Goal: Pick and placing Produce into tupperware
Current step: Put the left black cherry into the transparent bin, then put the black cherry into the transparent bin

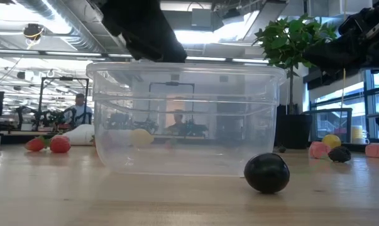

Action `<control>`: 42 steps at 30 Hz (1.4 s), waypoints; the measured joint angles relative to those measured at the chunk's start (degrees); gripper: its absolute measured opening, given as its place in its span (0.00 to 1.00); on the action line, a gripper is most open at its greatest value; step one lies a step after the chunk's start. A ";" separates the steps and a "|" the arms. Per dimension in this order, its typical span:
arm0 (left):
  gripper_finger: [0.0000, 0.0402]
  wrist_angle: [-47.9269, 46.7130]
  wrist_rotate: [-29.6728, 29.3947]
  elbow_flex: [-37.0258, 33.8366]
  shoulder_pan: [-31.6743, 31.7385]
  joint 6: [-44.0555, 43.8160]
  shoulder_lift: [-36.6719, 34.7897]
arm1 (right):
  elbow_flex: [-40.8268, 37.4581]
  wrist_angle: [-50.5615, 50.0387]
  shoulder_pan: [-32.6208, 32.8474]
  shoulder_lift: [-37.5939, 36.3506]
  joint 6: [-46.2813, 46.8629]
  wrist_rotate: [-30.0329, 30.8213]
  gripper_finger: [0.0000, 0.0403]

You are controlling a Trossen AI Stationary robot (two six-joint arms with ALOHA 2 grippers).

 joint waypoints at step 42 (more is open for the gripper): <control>0.23 17.88 -9.95 -12.32 -8.39 12.01 -16.32 | 6.31 3.78 2.79 2.17 -0.33 -5.18 0.15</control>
